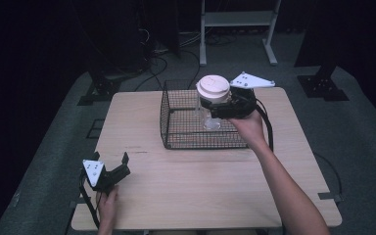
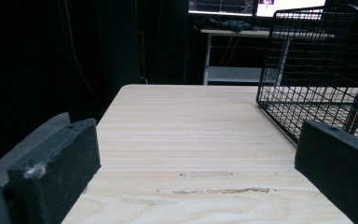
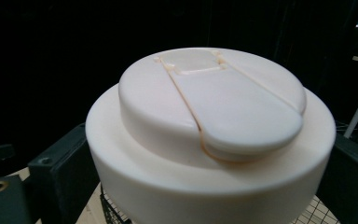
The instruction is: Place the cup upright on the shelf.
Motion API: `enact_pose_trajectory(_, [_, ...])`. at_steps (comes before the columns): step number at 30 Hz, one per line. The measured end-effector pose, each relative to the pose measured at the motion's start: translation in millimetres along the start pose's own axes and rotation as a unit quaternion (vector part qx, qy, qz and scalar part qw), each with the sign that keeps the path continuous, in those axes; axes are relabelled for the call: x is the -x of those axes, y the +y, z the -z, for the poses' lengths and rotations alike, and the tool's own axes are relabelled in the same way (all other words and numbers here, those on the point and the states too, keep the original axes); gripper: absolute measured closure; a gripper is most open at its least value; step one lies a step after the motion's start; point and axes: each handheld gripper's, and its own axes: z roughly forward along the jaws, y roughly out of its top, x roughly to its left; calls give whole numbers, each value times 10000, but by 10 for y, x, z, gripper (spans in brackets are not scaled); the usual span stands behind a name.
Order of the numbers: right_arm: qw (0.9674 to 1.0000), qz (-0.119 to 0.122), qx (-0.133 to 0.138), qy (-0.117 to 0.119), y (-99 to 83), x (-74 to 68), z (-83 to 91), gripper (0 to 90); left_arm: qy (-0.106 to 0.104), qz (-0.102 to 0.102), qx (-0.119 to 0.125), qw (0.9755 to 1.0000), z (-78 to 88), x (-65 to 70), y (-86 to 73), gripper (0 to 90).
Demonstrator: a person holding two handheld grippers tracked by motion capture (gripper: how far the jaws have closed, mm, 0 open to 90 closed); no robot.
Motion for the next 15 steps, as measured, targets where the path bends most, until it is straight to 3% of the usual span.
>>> enact_pose_trajectory(15, [9999, 31, -92, -128, 134, 74, -235, 46, -4, 0, 1, 10000, 0, -1, 0, 0])
